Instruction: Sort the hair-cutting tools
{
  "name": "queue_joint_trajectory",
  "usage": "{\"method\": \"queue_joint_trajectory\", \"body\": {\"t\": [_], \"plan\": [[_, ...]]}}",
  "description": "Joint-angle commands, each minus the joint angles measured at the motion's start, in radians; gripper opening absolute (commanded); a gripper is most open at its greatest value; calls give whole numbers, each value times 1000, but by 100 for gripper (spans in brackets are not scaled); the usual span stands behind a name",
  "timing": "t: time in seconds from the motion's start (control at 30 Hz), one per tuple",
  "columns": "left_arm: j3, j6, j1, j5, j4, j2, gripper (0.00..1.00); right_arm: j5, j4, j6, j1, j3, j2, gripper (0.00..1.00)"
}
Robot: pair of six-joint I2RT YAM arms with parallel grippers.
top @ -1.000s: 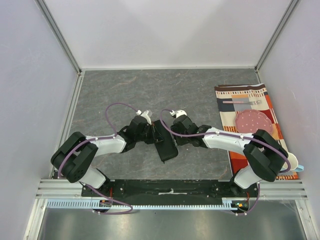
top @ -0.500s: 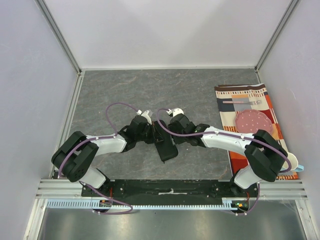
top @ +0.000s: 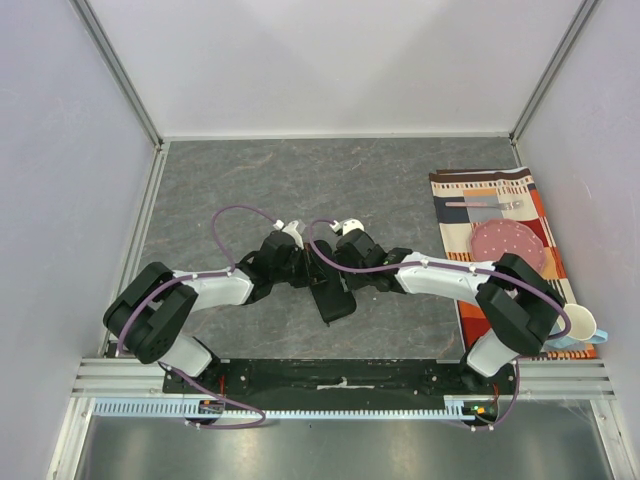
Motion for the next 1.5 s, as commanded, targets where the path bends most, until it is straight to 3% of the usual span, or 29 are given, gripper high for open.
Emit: {"method": "queue_joint_trajectory", "body": {"t": [0.0, 0.13, 0.27, 0.43, 0.87, 1.03, 1.3, 1.47], "plan": [[3, -2, -6, -13, -12, -23, 2, 34, 4, 5, 9, -2, 32, 44], [7, 16, -6, -21, -64, -93, 14, 72, -48, -1, 13, 6, 52, 44], [-23, 29, -5, -36, -118, -198, 36, 86, -64, 2, 13, -10, 67, 43], [-92, 24, -3, -37, -149, -304, 51, 83, -62, 0, 13, -17, 78, 43], [-197, -8, -3, -44, -52, -301, 60, 80, -65, -10, 13, -17, 88, 44], [-207, -17, 1, -53, 28, -194, 61, 71, -67, -15, 13, -17, 88, 44], [-233, -62, 24, -53, 288, -18, 64, 50, -65, -20, 13, -20, 90, 44], [-220, -74, 27, -53, 350, 71, 64, 36, -65, -21, 13, -14, 102, 44]]}}
